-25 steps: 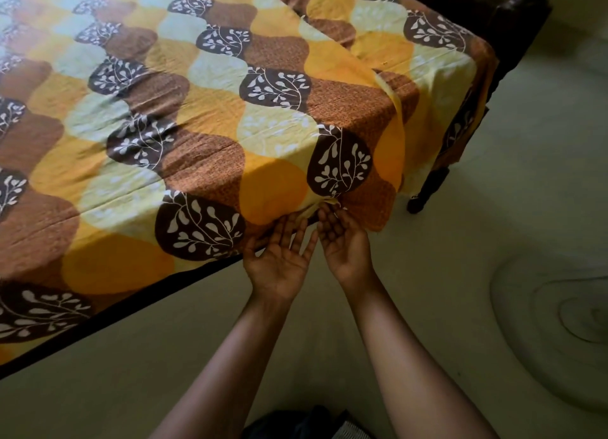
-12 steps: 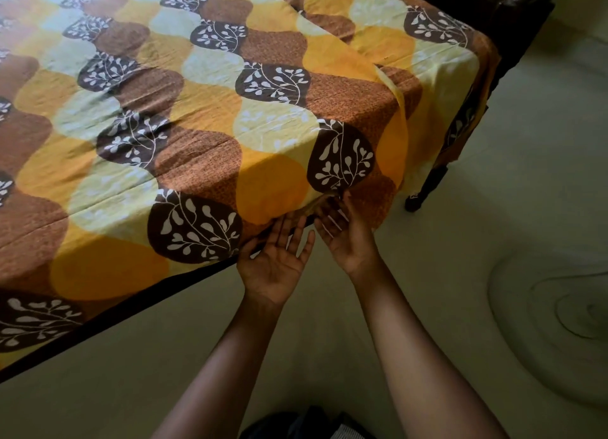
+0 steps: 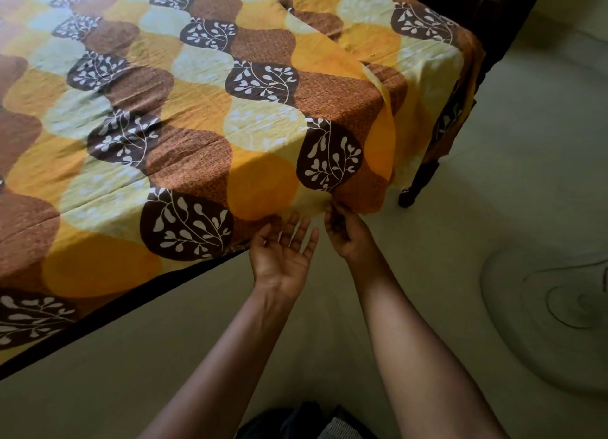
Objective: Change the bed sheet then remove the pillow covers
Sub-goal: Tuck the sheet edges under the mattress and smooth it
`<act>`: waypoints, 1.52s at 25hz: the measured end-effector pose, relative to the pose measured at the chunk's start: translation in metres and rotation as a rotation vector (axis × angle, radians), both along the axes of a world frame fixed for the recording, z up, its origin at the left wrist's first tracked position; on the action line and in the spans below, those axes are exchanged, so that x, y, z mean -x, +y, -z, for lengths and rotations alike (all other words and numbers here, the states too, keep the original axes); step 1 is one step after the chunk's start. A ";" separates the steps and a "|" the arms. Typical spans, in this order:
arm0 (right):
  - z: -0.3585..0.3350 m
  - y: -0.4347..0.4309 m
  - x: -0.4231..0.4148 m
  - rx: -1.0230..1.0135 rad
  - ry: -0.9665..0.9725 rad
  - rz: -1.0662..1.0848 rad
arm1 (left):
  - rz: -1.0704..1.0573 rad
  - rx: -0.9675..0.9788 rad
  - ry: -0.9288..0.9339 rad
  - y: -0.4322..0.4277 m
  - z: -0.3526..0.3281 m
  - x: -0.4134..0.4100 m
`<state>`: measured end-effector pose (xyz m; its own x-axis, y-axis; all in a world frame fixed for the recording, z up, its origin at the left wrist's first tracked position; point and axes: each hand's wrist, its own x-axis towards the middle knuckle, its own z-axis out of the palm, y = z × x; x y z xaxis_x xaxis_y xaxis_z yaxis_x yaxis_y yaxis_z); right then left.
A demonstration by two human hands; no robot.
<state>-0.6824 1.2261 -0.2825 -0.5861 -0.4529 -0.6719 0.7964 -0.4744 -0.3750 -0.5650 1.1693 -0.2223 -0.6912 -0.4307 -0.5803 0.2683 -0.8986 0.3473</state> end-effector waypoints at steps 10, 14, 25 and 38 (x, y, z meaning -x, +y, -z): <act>-0.022 0.003 -0.010 0.362 0.158 -0.021 | -0.054 -0.161 0.318 -0.011 0.013 -0.001; -0.030 -0.011 -0.001 0.418 0.161 -0.014 | -0.030 -0.132 0.312 -0.014 0.013 -0.003; -0.001 -0.019 -0.060 -0.033 0.091 -0.178 | -0.009 0.110 -0.296 -0.012 0.025 -0.022; 0.002 -0.058 -0.095 0.063 0.077 -0.242 | -0.059 0.258 -0.298 -0.047 0.038 -0.062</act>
<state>-0.5878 1.1683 -0.2842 -0.5040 -0.6257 -0.5954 0.8598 -0.2980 -0.4147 -0.5025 1.1228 -0.2604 -0.4785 -0.6223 -0.6195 0.1702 -0.7578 0.6298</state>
